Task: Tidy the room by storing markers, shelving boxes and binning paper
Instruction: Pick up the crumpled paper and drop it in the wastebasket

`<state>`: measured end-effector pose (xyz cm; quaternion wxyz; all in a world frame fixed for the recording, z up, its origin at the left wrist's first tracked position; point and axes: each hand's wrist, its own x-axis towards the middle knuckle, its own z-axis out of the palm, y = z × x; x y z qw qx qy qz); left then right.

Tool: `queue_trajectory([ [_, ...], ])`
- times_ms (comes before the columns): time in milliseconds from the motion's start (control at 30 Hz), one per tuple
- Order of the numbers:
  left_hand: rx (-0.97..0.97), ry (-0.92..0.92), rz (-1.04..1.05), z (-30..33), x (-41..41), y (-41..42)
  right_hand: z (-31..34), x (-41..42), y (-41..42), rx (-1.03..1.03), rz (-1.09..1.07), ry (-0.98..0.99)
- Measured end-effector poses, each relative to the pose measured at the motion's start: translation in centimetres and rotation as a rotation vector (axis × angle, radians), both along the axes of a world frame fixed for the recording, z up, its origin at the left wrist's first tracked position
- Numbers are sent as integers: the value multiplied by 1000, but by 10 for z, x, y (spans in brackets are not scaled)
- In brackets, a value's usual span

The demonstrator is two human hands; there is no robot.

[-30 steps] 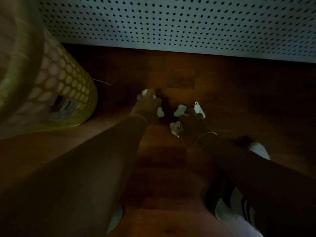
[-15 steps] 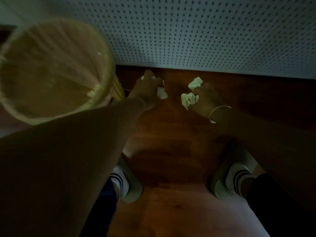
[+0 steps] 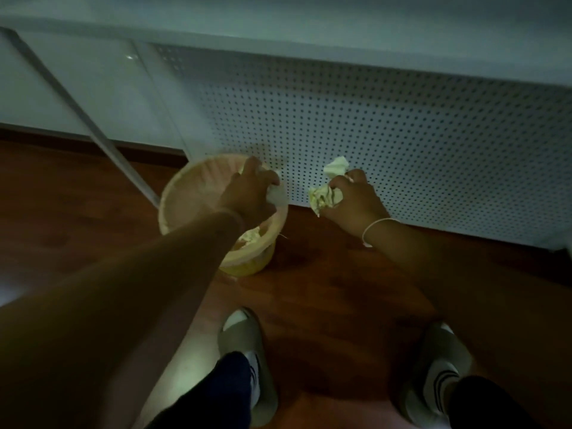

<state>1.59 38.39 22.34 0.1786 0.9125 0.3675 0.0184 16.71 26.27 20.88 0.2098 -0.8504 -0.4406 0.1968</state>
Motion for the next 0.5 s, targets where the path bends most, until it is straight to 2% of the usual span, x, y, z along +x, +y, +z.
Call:
queue_trajectory([
  [167,75,79,71,10,-47,23,8,-46,37,60,70,18],
  [500,-55,89,107,5,-98,62,15,-94,80,30,175,40],
])
